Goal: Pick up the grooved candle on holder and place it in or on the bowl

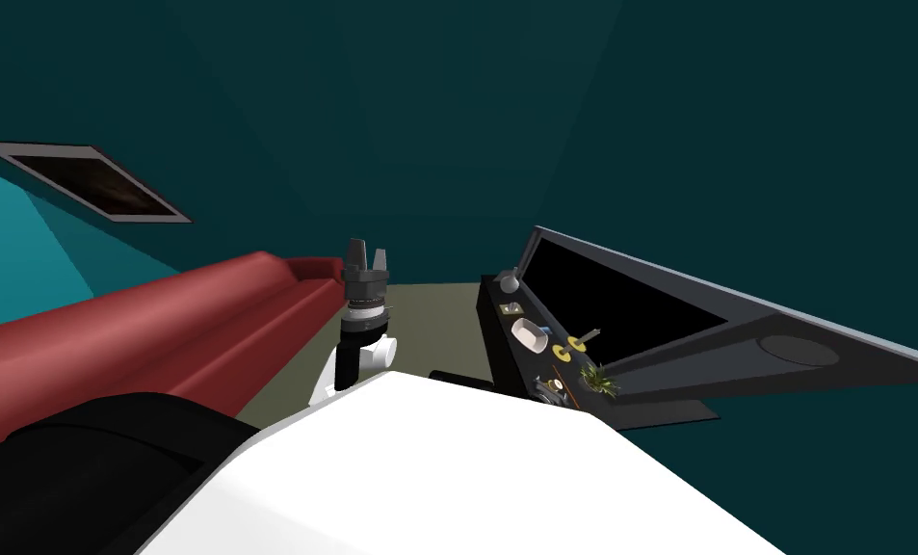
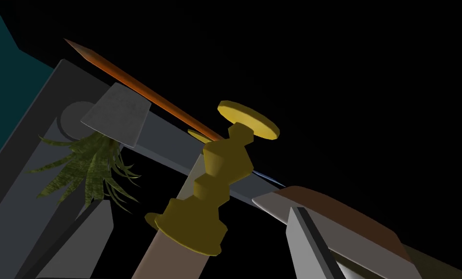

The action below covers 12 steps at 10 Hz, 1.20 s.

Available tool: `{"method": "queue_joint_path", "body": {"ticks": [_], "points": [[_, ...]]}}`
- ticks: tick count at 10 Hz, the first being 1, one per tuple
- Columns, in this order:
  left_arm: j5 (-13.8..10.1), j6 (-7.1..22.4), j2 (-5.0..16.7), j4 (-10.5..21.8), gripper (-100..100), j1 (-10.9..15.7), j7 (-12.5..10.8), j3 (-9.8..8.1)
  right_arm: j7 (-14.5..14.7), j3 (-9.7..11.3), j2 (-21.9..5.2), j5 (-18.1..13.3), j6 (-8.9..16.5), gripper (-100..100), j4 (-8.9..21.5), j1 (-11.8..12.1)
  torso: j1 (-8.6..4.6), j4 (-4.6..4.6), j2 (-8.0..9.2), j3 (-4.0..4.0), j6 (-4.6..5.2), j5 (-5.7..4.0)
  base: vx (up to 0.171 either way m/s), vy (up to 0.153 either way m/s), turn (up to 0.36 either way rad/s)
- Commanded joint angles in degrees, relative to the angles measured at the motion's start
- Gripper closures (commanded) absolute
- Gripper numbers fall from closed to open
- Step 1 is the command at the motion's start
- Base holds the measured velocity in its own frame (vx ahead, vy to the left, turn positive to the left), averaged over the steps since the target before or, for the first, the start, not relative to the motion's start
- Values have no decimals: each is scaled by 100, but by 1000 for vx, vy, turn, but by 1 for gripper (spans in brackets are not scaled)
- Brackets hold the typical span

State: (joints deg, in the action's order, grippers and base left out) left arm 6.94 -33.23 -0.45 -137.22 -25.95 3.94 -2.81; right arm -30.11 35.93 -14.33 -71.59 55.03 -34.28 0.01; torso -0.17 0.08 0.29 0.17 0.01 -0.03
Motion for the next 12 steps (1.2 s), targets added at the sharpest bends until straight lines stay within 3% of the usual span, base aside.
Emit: {"method": "queue_joint_path", "body": {"ticks": [1, 2, 5, 7, 8, 9, 12], "points": [[0, 0, 0, 0, 0, 0, 0, 0, -171, -180, 60, 214, 85, -100, 284, -63, 0, 0, 0, 0, 0, 0, -95, -35, 454], [0, 0, 0, 0, 0, 0, 0, 0, -171, -180, 60, 214, 85, -100, 284, -63, 1, 0, 4, 2, -1, 1, -79, -41, 381], [0, 0, 0, 0, 0, -1, 0, 0, -321, -522, 92, 634, 240, -100, 551, -76, -5, -1, -4, -2, 2, -1, -83, -41, 406], [0, 0, 0, 0, 0, -1, 0, -1, -321, -522, 92, 634, 240, -100, 664, -76, -4, 0, 0, 0, 5, 0, -61, -20, 191], [0, 0, 0, 0, 0, -2, 0, -1, -321, -522, 92, 634, 240, -100, 551, -76, -2, -4, -14, -8, 9, 0, -5, -1, -45], [0, 0, 0, 0, 0, -2, 0, -1, -397, -693, 108, 843, 317, -100, 685, -82, 3, -6, -27, -15, 7, 0, -57, -2, 353], [0, 0, 0, 0, 0, 0, 0, -1, -472, -864, 124, 1053, 395, -100, 957, -89, -1, -1, 0, -1, 2, 0, -90, -16, 399]]}}
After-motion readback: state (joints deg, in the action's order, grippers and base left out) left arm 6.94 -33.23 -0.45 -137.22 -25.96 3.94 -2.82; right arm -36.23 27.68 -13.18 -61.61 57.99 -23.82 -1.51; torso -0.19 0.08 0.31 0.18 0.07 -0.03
